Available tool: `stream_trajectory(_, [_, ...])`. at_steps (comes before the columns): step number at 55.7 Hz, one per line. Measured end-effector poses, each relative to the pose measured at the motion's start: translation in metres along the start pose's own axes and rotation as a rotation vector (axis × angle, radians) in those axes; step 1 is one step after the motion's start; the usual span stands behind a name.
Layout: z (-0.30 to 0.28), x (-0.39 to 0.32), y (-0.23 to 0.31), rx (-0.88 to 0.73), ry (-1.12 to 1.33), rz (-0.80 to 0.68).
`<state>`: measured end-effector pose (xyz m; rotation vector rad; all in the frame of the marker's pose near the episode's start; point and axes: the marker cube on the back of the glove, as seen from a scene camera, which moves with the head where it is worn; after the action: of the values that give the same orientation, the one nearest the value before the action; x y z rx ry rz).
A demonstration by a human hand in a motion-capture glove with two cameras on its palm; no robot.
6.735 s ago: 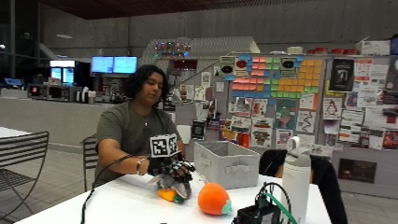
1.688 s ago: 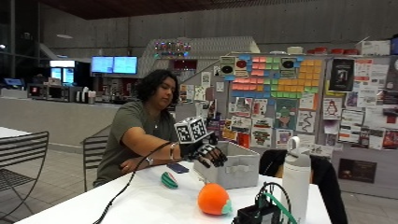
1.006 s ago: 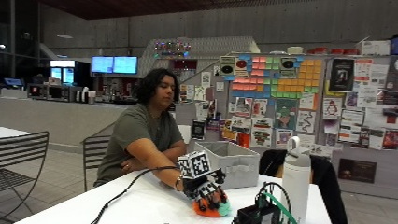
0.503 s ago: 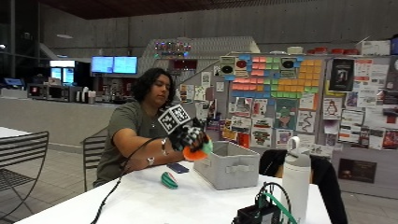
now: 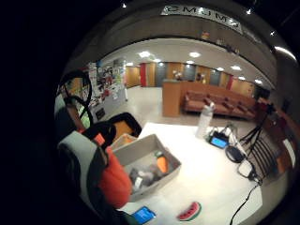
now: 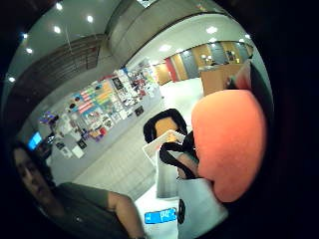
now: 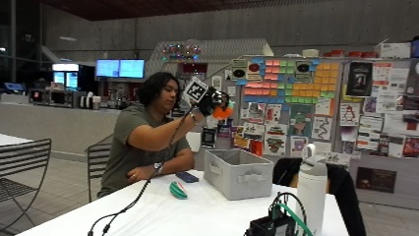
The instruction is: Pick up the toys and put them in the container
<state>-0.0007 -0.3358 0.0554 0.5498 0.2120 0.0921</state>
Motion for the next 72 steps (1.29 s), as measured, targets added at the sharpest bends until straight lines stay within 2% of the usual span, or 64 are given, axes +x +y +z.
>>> stream_trajectory(4, [0.014, -0.010, -0.004, -0.045, -0.090, 0.059])
stream_trajectory(8, [0.039, 0.006, 0.006, -0.177, -0.021, -0.074])
stream_trajectory(9, [0.043, 0.006, 0.008, -0.218, -0.034, -0.068])
stream_trajectory(13, [0.057, -0.006, 0.013, -0.328, -0.183, 0.120])
stream_trajectory(17, [0.065, 0.007, 0.018, -0.356, -0.209, 0.162])
stream_trajectory(19, [0.064, 0.016, 0.021, -0.363, -0.216, 0.159])
stream_trajectory(23, [0.060, 0.038, 0.032, -0.377, -0.117, 0.058])
stream_trajectory(28, [0.044, 0.036, 0.040, -0.387, -0.183, 0.173])
stream_trajectory(36, [0.016, 0.064, 0.067, -0.477, -0.048, 0.154])
stream_trajectory(40, [-0.002, 0.080, 0.096, -0.570, 0.041, -0.018])
stream_trajectory(46, [-0.024, 0.093, 0.140, -0.655, 0.135, -0.071])
stream_trajectory(51, [-0.030, 0.117, 0.175, -0.717, 0.324, -0.026])
stream_trajectory(56, [-0.040, 0.131, 0.224, -0.811, 0.166, -0.205])
stream_trajectory(60, [-0.027, 0.157, 0.259, -0.823, 0.209, -0.138])
stream_trajectory(62, [-0.021, 0.162, 0.275, -0.835, 0.171, -0.162])
stream_trajectory(66, [-0.008, 0.157, 0.307, -0.848, 0.108, -0.090])
stream_trajectory(72, [0.011, 0.181, 0.347, -0.831, 0.153, -0.235])
